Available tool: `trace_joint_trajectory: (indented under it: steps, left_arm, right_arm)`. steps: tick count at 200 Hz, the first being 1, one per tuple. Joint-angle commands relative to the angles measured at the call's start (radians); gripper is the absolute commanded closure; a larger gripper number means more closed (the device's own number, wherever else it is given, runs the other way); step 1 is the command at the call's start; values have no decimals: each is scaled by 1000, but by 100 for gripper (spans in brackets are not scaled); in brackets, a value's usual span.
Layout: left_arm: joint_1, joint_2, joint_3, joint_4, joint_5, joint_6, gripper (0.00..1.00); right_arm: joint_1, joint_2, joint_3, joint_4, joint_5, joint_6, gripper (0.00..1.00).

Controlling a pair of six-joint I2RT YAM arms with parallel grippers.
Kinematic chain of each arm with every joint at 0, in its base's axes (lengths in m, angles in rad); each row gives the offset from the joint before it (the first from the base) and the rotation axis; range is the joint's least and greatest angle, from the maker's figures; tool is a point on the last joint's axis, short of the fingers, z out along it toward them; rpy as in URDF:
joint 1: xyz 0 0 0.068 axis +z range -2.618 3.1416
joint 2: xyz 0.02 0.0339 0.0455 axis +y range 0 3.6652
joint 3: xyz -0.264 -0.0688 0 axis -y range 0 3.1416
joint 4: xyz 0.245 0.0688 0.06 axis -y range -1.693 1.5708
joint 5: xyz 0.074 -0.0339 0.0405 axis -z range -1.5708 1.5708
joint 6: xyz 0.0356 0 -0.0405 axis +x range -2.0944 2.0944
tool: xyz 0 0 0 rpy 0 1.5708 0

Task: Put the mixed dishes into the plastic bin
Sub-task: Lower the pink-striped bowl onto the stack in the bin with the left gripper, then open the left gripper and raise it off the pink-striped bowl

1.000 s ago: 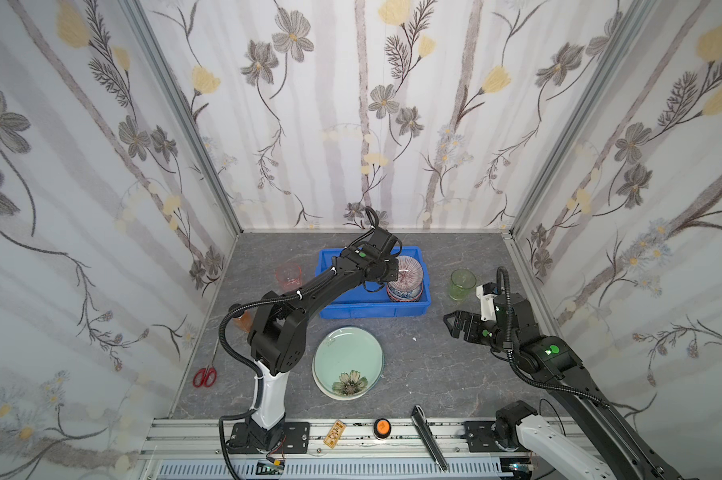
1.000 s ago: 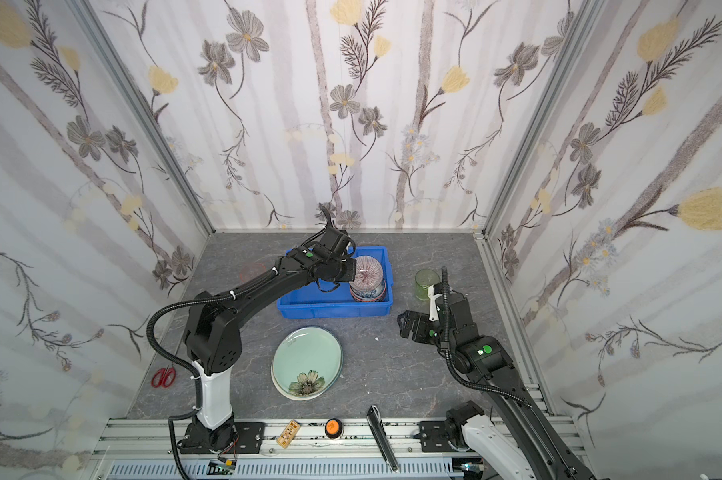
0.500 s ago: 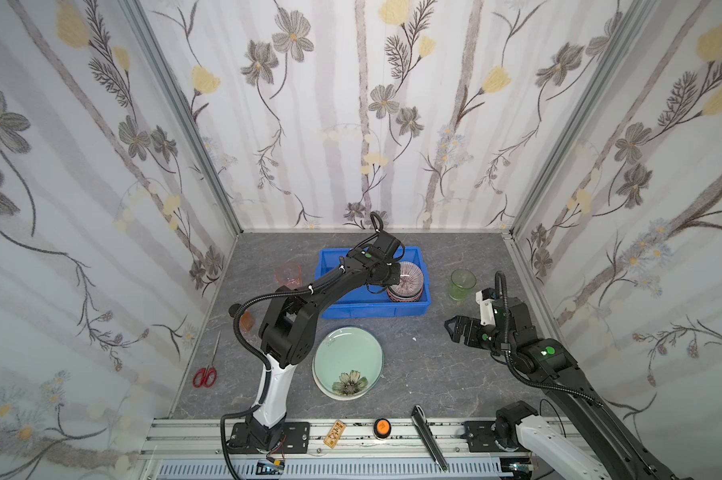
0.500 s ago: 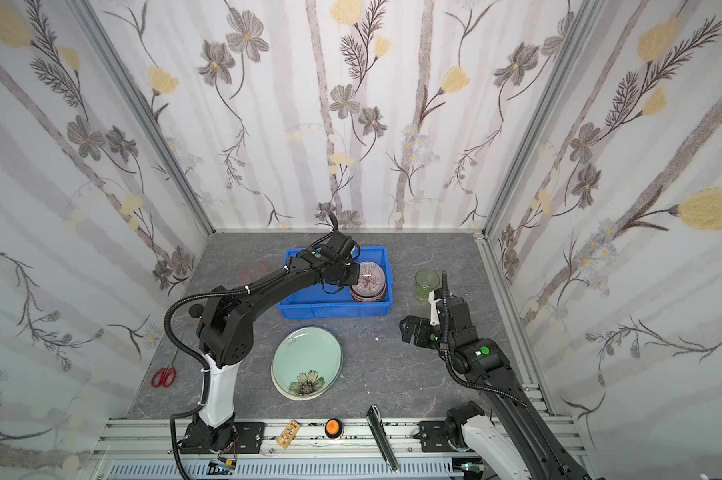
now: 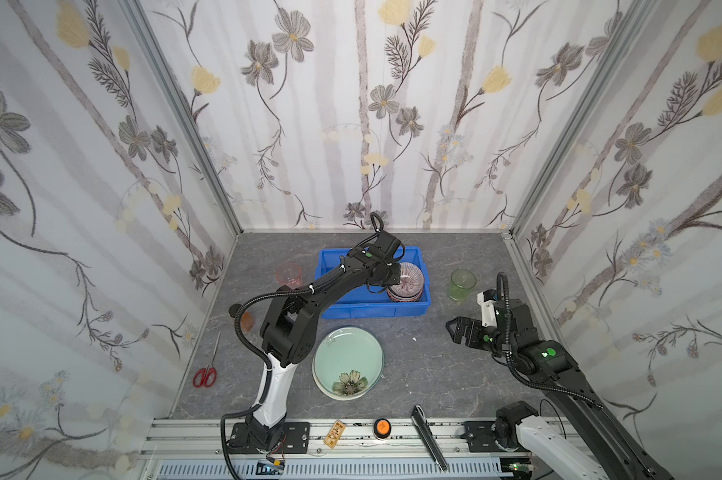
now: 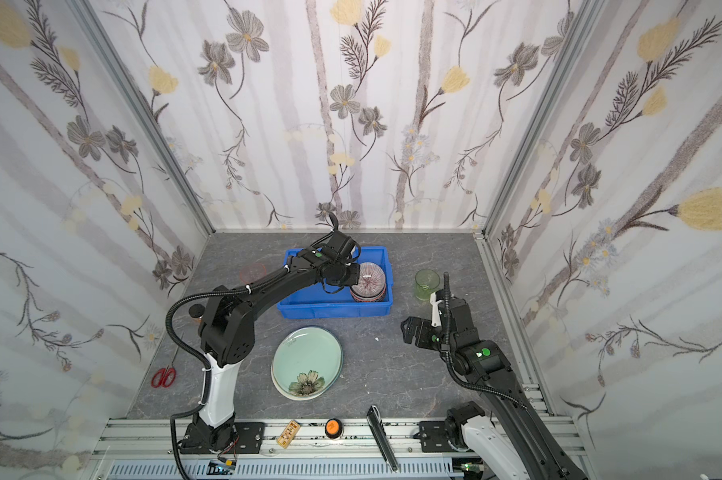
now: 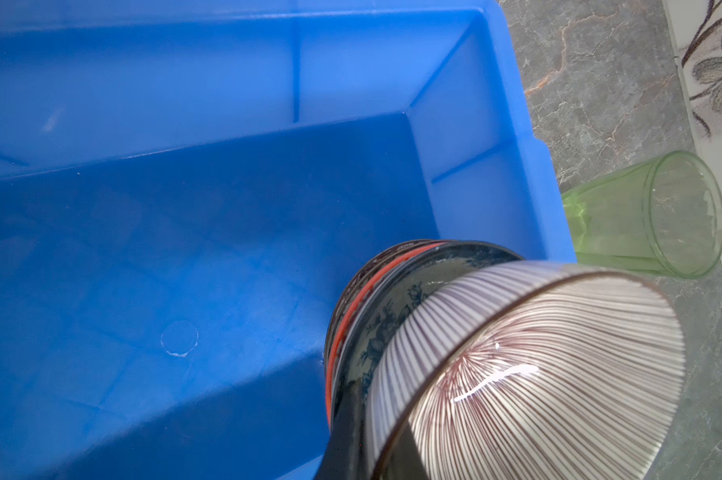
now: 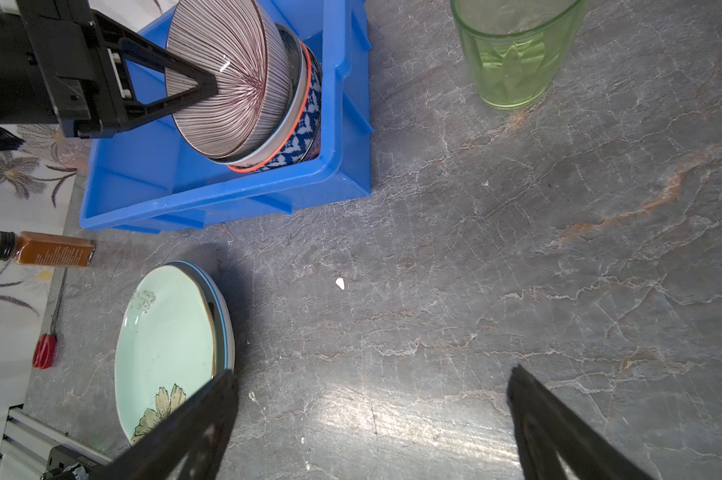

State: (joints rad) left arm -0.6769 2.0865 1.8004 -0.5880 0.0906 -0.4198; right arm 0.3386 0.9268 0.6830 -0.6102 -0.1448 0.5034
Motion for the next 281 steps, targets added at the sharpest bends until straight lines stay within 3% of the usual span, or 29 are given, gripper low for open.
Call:
trace_joint_trajectory:
  steps: [1,92,160,251,281]
  left_arm:
    - [0,-8,2,5,5,-14,98]
    - [-1,-4,0,3,20,-22,73]
    - [-1,-9,17,4,35,-24,38]
    - [-23,22,44,6,63,-33,31]
    - [-31,18,48,5,52,-31,20]
  right_arm:
    - [-1,-4,-7,40,-11,-10,0]
    - [-9,-24,-8,34,-18,-9,0]
    - [-12,-16,10,26,-18,-9,0]
    - [-12,7,35,25,-27,-8,0]
    - [-12,7,41,20,-25,-7,0]
